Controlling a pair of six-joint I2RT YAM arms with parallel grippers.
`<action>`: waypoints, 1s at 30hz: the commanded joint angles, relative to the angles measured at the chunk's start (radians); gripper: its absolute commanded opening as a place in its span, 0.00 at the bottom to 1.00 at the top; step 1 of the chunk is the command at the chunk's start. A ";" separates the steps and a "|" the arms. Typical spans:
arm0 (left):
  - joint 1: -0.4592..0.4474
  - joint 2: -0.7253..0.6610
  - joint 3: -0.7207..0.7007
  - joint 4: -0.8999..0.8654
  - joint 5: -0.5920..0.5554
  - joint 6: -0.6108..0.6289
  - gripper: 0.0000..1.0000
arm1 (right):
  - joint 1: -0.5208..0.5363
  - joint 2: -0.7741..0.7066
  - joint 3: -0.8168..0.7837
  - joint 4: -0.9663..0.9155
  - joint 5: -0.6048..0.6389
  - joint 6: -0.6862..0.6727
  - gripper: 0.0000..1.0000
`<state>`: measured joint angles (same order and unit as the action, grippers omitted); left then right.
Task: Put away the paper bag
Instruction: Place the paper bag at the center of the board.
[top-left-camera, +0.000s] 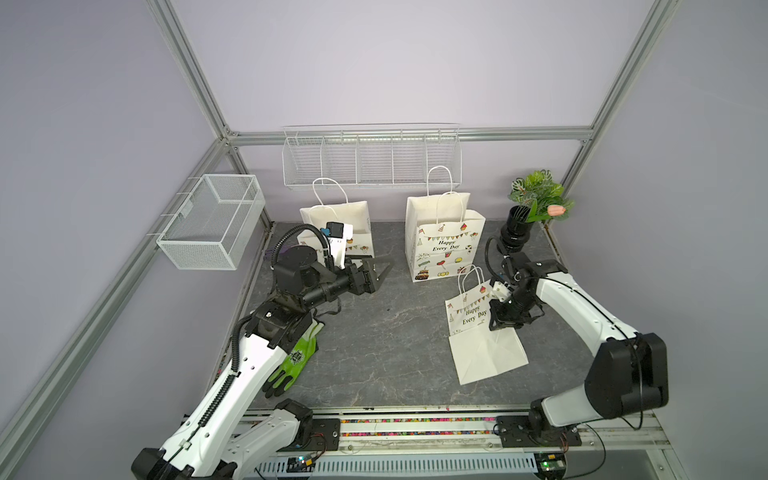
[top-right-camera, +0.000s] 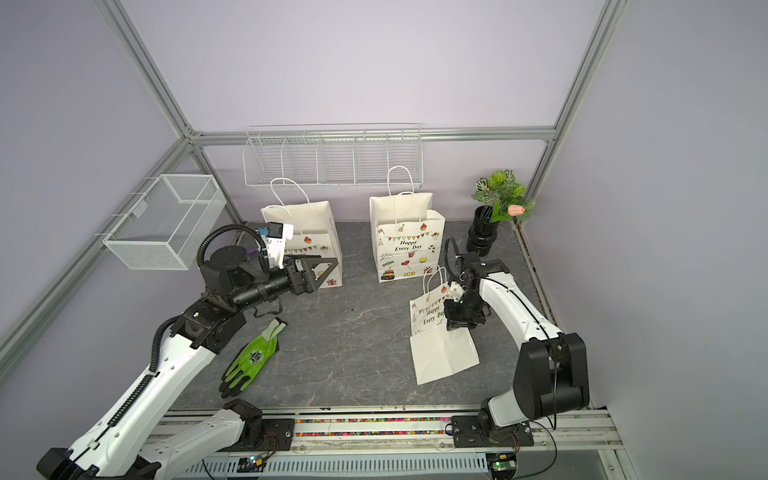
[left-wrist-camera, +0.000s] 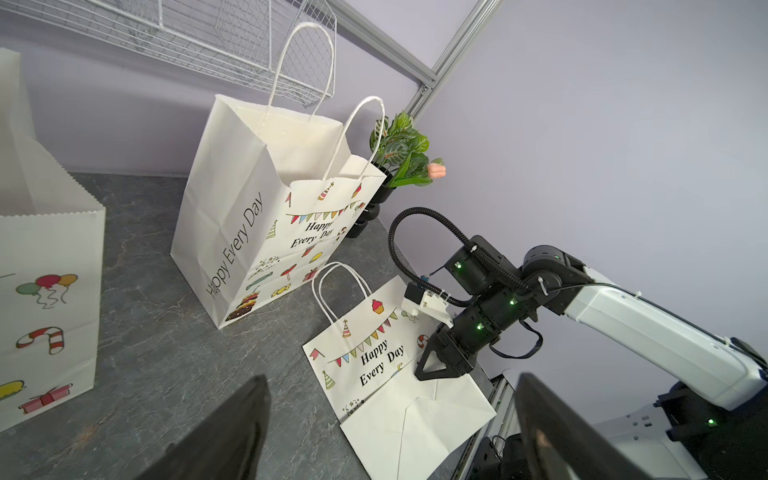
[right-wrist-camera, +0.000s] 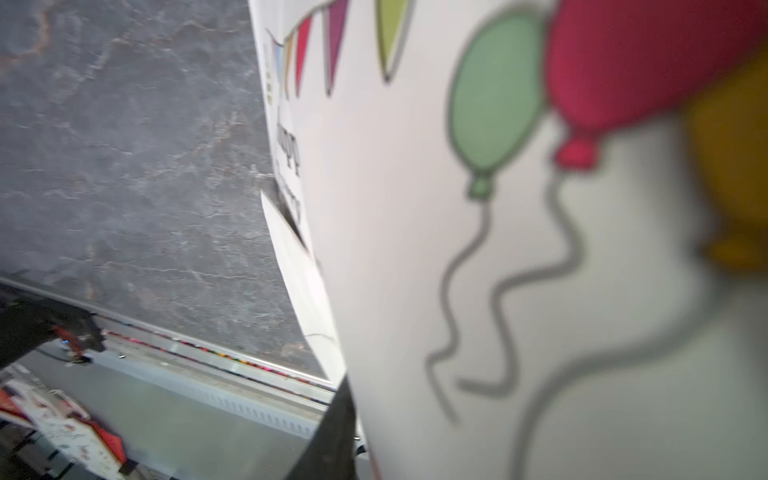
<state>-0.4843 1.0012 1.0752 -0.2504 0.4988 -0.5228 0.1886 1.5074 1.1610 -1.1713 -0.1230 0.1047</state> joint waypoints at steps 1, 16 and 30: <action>0.003 -0.011 0.047 0.010 0.018 -0.031 0.92 | -0.024 0.034 0.029 -0.047 0.124 0.003 0.46; 0.004 -0.014 0.109 -0.083 -0.009 -0.003 0.92 | -0.033 0.085 0.181 -0.216 0.267 0.040 0.71; 0.003 0.064 0.125 -0.119 -0.059 0.067 0.92 | -0.022 0.017 0.322 -0.169 0.281 -0.006 0.98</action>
<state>-0.4843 1.0412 1.1755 -0.3447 0.4671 -0.4965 0.1589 1.5883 1.4563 -1.3781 0.2054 0.1226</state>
